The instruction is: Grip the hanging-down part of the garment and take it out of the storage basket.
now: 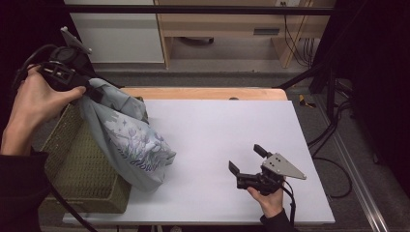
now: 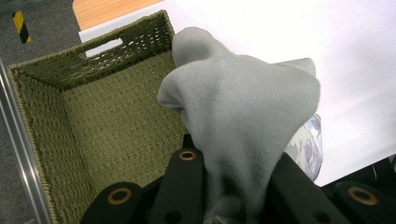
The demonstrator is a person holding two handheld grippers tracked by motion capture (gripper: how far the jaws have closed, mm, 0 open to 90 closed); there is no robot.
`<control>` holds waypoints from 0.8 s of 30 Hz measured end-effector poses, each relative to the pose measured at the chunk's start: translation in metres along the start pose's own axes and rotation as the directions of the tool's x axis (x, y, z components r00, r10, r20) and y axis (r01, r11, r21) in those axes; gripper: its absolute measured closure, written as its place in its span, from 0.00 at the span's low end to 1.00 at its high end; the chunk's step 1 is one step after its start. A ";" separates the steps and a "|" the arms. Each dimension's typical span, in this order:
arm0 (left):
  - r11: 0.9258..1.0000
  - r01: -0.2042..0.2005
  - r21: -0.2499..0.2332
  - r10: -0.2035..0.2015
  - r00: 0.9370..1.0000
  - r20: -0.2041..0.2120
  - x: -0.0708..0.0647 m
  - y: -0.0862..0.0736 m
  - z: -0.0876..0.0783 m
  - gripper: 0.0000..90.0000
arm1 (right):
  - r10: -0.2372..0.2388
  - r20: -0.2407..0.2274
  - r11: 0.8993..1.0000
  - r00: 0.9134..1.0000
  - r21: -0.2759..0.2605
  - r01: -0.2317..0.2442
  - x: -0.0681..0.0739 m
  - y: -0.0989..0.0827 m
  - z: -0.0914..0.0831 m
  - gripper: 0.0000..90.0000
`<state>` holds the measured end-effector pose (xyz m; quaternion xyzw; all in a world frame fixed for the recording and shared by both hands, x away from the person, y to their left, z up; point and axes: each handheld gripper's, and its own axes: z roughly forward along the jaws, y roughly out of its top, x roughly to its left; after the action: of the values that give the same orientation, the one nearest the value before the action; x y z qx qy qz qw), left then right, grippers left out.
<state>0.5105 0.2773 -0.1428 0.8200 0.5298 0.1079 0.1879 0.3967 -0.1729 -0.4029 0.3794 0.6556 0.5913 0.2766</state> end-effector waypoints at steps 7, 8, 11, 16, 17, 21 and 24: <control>1.000 -0.001 0.001 0.001 1.000 0.001 0.000 0.001 0.000 0.93 | 0.012 0.026 1.000 1.000 -0.003 -0.012 -0.007 -0.012 -0.013 0.00; 1.000 -0.002 0.001 0.002 1.000 0.001 0.000 0.001 0.000 0.93 | 0.024 0.033 1.000 0.999 -0.001 -0.024 -0.008 -0.013 -0.014 0.00; 1.000 -0.007 0.001 0.007 1.000 0.003 -0.001 0.002 0.001 0.93 | 0.022 0.042 1.000 0.999 0.001 -0.022 -0.010 -0.016 -0.017 0.00; 1.000 -0.006 -0.003 0.006 1.000 0.004 -0.001 0.000 0.000 0.93 | 0.012 0.057 1.000 0.998 -0.003 -0.012 -0.012 -0.020 -0.022 0.00; 1.000 -0.006 -0.003 0.006 1.000 0.005 -0.001 0.000 0.000 0.93 | 0.022 0.062 1.000 0.998 0.000 -0.022 -0.011 -0.020 -0.023 0.00; 1.000 -0.005 -0.005 0.005 1.000 0.006 0.000 -0.001 0.000 0.93 | 0.022 0.067 1.000 0.998 0.004 -0.022 -0.012 -0.023 -0.023 0.00; 1.000 -0.005 -0.007 0.005 1.000 0.008 -0.001 0.000 0.001 0.93 | 0.021 0.065 1.000 0.998 0.009 -0.022 -0.013 -0.024 -0.024 0.00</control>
<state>0.5104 0.2764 -0.1433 0.8212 0.5265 0.1068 0.1924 0.3804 -0.1976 -0.4241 0.4070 0.6448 0.5785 0.2897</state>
